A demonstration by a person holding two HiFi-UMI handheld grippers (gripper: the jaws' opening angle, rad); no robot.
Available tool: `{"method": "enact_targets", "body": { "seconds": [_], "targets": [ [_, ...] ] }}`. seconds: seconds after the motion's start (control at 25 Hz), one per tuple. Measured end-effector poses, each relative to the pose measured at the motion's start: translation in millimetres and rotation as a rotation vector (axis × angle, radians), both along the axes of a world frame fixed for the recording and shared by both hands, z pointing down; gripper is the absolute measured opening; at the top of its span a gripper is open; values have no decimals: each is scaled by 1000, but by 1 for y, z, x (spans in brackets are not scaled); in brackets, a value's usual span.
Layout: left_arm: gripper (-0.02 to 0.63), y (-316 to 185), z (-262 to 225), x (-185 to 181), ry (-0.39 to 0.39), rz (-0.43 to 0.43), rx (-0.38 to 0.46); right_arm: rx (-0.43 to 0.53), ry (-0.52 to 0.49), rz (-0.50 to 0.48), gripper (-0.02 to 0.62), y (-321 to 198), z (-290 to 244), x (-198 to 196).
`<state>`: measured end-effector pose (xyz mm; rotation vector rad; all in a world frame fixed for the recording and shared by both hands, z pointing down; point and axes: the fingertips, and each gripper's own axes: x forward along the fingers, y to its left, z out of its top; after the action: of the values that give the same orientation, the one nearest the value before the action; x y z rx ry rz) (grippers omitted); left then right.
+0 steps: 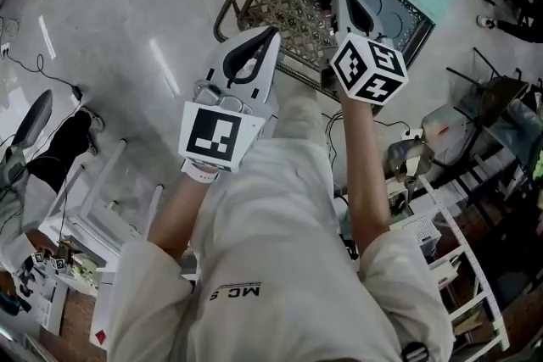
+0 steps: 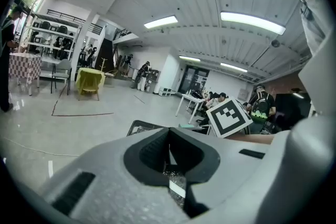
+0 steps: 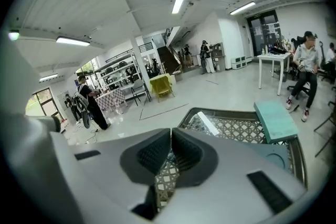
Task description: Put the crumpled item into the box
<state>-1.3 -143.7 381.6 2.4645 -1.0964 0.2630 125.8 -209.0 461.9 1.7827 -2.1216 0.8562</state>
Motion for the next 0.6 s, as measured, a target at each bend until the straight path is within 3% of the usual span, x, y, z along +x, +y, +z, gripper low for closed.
{"method": "enact_targets", "body": {
  "seconds": [0.6],
  "targets": [
    [25,24,-65,7,23,78,94,206,38,-25,17,74,-139,17]
  ]
}}
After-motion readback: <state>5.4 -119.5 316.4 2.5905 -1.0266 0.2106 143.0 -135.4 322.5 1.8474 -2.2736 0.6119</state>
